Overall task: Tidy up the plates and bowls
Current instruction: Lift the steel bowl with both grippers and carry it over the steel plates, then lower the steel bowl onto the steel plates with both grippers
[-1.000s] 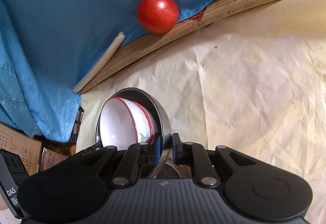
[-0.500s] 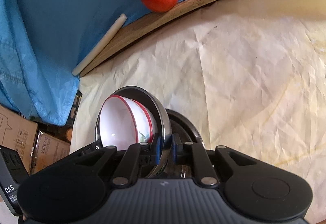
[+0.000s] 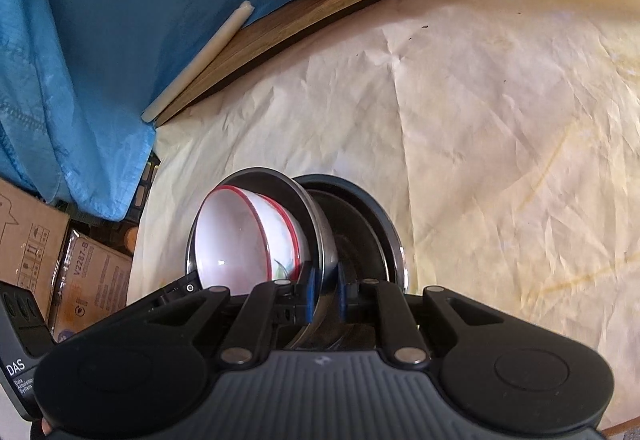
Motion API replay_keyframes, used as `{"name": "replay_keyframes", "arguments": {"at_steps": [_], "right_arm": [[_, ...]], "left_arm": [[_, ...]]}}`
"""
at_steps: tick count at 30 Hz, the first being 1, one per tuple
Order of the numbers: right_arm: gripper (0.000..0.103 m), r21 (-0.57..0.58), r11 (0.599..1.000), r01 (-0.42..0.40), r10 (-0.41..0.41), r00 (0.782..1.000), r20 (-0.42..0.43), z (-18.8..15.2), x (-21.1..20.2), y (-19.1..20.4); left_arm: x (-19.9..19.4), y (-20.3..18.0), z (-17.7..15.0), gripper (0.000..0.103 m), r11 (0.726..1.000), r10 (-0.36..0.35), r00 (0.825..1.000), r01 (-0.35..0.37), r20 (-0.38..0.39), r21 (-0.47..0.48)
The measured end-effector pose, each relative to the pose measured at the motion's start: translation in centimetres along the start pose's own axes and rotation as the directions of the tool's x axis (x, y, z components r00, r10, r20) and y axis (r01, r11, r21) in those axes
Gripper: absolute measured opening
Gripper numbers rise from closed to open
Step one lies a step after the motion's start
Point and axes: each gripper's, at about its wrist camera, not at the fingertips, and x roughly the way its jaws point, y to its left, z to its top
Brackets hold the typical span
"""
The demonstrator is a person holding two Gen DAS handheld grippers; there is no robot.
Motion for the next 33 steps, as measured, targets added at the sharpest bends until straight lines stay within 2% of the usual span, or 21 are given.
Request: {"name": "replay_keyframes", "arguments": {"at_steps": [14,33], "right_arm": [[0.013,-0.037,0.999,0.007,-0.008,1.000,-0.029,-1.4,0.0,0.4],[0.013,-0.049,0.998,0.029,-0.030,0.999,-0.035,-2.0,0.4,0.0]], "left_arm": [[-1.0,0.3,-1.3,0.007,1.000,0.010,1.000,-0.010,-0.011,0.024],[-0.2,0.5,-1.9,0.007,1.000,0.004,0.999,-0.003,-0.040,0.018]]}}
